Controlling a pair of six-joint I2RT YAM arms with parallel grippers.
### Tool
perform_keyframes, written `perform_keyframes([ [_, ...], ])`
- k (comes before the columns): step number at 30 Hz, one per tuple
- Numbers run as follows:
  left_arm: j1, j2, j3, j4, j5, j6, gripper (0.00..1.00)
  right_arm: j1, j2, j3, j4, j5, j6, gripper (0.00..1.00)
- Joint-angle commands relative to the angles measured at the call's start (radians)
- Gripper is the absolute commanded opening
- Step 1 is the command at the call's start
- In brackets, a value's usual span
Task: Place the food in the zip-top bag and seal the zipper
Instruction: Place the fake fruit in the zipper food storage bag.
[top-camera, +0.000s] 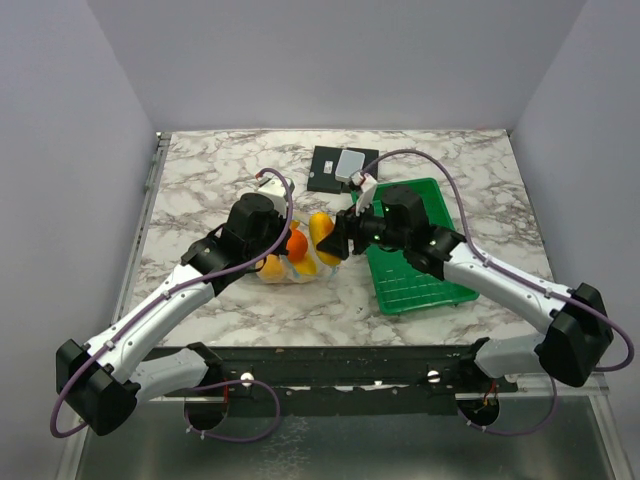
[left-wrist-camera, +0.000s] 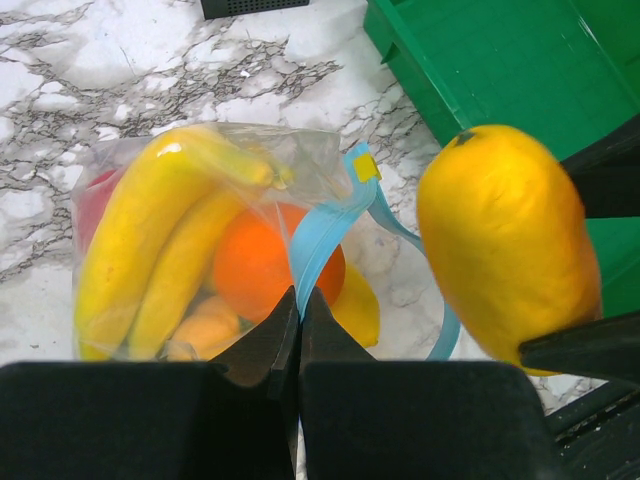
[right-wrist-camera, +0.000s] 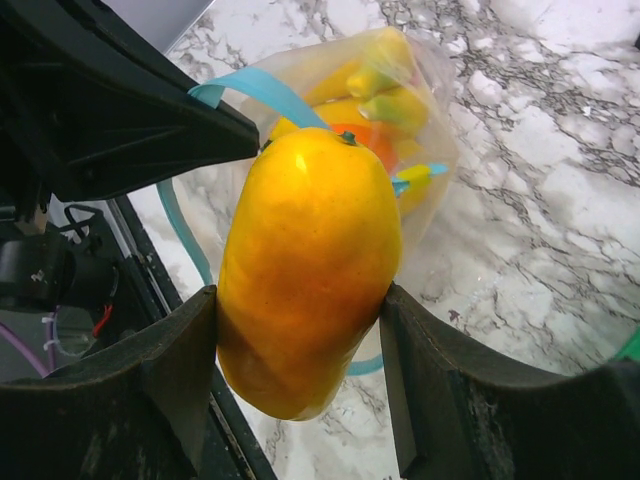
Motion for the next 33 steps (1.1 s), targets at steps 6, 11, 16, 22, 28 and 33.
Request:
perform_keyframes([
  [6,0.003,-0.023,0.005,0.003,0.007,0.004,0.00,0.110,0.136,0.120,-0.058,0.063,-0.089,0.17],
  [11,0.002,-0.021,0.006,0.003,0.012,0.004,0.00,0.138,0.179,0.142,-0.060,0.078,-0.112,0.17],
  [16,0.002,-0.023,0.006,0.003,0.018,0.003,0.00,0.138,0.219,0.161,-0.055,0.088,-0.129,0.17],
  [22,0.003,-0.029,0.006,0.004,0.021,0.004,0.00,0.139,0.281,0.197,-0.028,0.079,-0.125,0.17],
  [28,0.003,-0.029,0.007,0.007,0.038,0.009,0.00,0.141,0.321,0.228,0.023,0.045,-0.084,0.17],
  [33,0.002,-0.032,0.006,0.009,0.044,0.007,0.00,0.147,0.345,0.218,0.105,0.024,-0.031,0.17],
])
